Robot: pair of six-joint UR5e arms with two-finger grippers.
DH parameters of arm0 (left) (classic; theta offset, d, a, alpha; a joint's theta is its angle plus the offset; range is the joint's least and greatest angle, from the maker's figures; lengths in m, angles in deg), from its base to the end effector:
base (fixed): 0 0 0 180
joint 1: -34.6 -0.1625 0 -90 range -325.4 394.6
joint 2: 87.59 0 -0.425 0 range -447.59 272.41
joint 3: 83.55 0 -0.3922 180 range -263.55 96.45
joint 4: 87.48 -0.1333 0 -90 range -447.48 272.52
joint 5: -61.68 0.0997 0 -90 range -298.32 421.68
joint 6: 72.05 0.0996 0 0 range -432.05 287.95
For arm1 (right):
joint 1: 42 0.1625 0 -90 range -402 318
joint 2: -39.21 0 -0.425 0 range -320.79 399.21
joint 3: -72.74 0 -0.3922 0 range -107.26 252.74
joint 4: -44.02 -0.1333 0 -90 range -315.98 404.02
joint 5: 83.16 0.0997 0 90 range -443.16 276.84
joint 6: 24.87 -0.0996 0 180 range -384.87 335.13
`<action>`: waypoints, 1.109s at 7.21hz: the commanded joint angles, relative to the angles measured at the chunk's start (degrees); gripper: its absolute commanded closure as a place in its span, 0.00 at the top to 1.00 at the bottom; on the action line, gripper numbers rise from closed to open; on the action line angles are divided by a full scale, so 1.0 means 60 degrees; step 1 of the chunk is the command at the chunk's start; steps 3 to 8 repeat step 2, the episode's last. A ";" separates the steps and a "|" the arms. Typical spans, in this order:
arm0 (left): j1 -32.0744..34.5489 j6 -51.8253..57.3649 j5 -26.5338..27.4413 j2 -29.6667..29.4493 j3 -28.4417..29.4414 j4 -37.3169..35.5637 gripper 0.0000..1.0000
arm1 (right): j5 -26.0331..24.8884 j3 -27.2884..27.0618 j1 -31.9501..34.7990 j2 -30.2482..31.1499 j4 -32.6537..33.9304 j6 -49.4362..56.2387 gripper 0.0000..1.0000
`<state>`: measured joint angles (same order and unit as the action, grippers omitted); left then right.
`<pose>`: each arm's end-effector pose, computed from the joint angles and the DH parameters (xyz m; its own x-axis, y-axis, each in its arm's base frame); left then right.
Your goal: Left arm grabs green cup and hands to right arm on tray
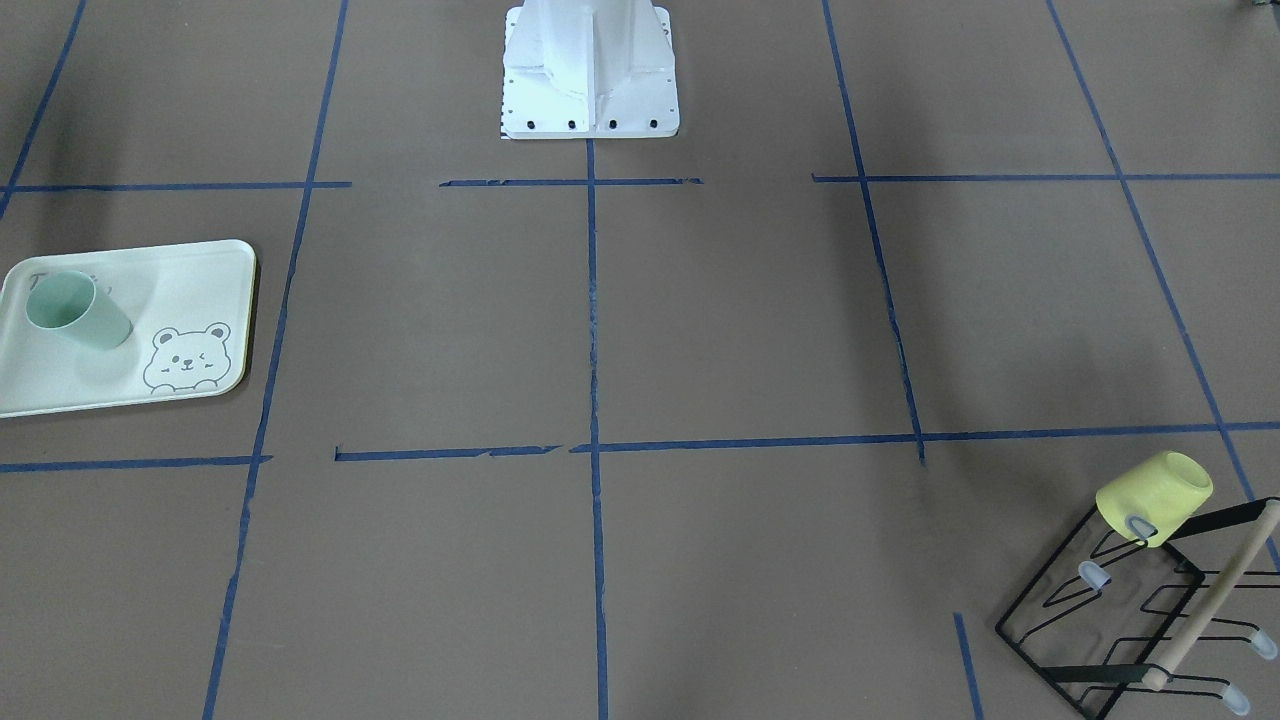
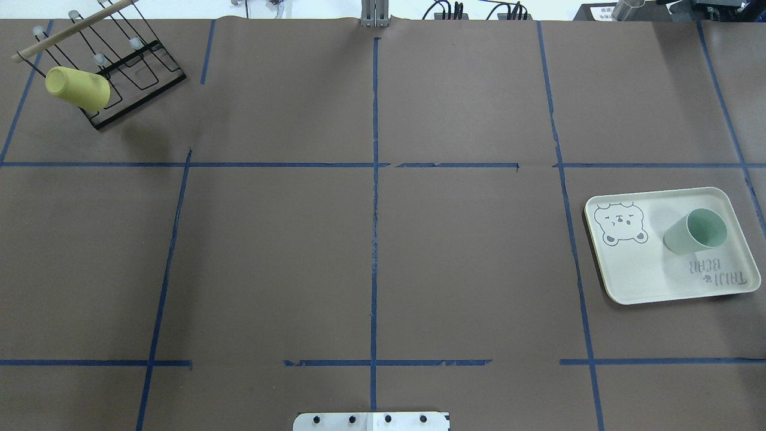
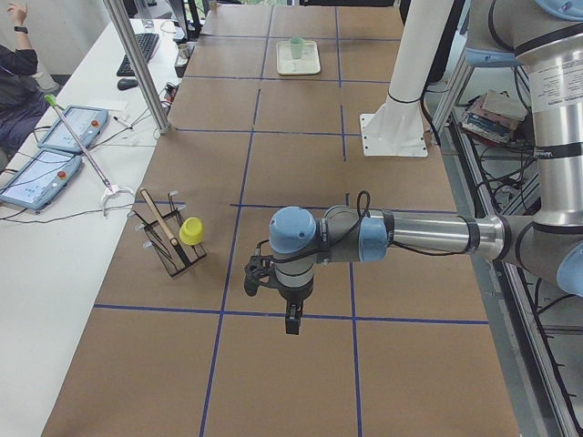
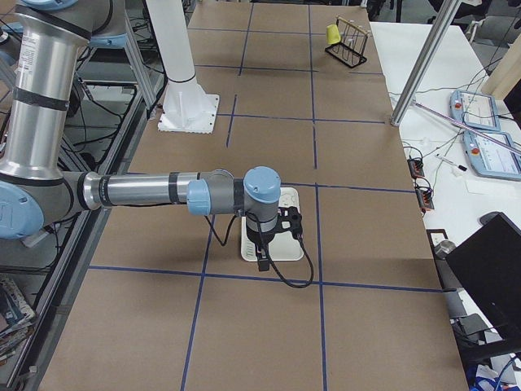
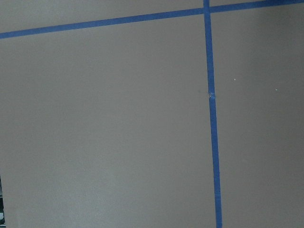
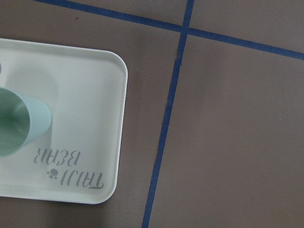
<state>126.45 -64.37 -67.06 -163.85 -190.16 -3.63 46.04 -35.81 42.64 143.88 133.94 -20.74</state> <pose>-0.0834 -0.3834 0.6390 0.7758 0.0729 -0.6268 -0.0721 0.9970 0.0268 0.0338 -0.3933 0.6172 0.7588 -0.1871 0.6239 0.1482 0.9823 0.1143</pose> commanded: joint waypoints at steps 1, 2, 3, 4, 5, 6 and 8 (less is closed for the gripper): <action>0.0000 -0.0006 -0.0003 -0.0004 0.0000 0.0000 1.00 | 0.0000 0.0000 0.0000 0.0000 0.0000 0.0014 1.00; 0.0000 -0.0006 -0.0003 -0.0004 0.0000 0.0000 1.00 | 0.0000 0.0000 0.0000 0.0000 -0.0015 0.0015 1.00; 0.0000 -0.0006 -0.0003 -0.0004 0.0000 0.0000 1.00 | 0.0000 0.0000 0.0000 0.0000 -0.0015 0.0015 1.00; 0.0000 -0.0006 -0.0003 -0.0004 0.0000 0.0000 1.00 | 0.0000 0.0000 0.0000 0.0000 -0.0015 0.0015 1.00; 0.0000 -0.0006 -0.0003 -0.0004 0.0000 0.0000 1.00 | 0.0000 0.0000 0.0000 0.0000 -0.0015 0.0015 1.00; 0.0000 -0.0006 -0.0003 -0.0004 0.0000 0.0000 1.00 | 0.0000 0.0000 0.0000 0.0000 -0.0015 0.0015 1.00; 0.0000 -0.0006 -0.0003 -0.0004 0.0000 0.0000 1.00 | 0.0000 0.0000 0.0000 0.0000 -0.0015 0.0015 1.00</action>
